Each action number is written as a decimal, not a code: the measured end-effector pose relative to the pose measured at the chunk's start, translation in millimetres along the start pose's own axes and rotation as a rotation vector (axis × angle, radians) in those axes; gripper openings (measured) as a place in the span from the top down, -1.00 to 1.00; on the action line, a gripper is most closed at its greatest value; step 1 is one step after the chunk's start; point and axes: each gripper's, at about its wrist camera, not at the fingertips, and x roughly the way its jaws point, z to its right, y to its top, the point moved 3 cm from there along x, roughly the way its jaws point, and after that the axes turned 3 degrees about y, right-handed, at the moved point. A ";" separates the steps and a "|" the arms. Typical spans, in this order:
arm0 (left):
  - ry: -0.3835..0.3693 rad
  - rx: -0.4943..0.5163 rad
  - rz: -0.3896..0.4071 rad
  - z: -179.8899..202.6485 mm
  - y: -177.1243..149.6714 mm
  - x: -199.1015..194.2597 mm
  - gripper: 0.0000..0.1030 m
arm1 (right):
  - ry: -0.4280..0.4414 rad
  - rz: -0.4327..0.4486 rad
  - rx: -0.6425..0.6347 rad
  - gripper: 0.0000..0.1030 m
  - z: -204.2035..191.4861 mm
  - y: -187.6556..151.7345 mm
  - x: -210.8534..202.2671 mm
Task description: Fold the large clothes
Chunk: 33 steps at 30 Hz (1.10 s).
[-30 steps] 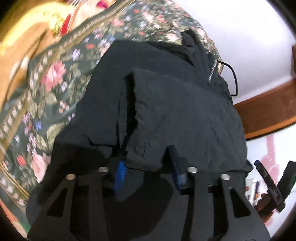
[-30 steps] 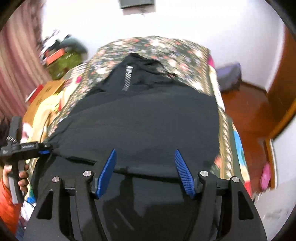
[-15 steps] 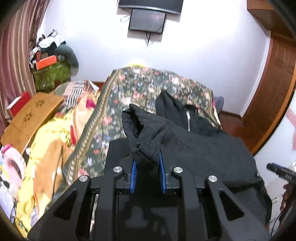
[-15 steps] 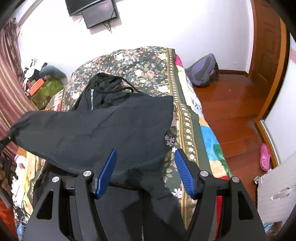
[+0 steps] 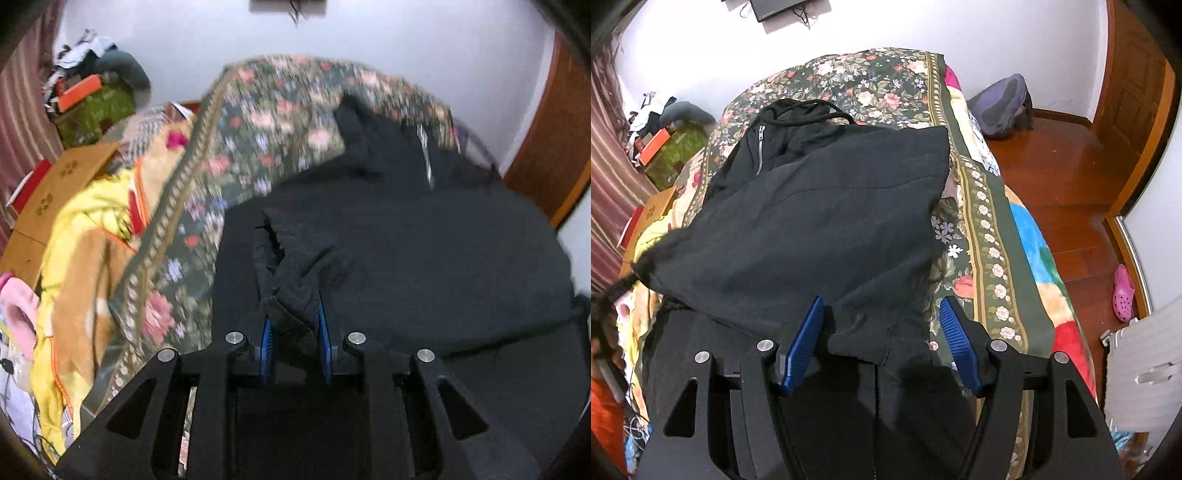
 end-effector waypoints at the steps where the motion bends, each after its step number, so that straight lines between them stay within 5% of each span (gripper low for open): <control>1: -0.005 0.016 -0.028 0.7 -6.5 7.5 0.57 | -0.003 0.002 -0.004 -0.19 -0.9 0.3 -1.1; 9: 0.084 0.117 -0.052 7.0 -2.4 0.5 0.25 | -0.016 0.063 -0.064 -0.19 -10.1 19.3 -11.7; 20: 0.096 0.174 0.178 36.8 94.3 -46.3 -0.01 | 0.020 0.205 -0.157 -0.19 -32.9 97.1 -20.3; 33: 0.032 0.249 0.241 101.7 198.7 20.9 -0.02 | 0.122 0.151 -0.152 -0.19 -60.2 204.1 60.0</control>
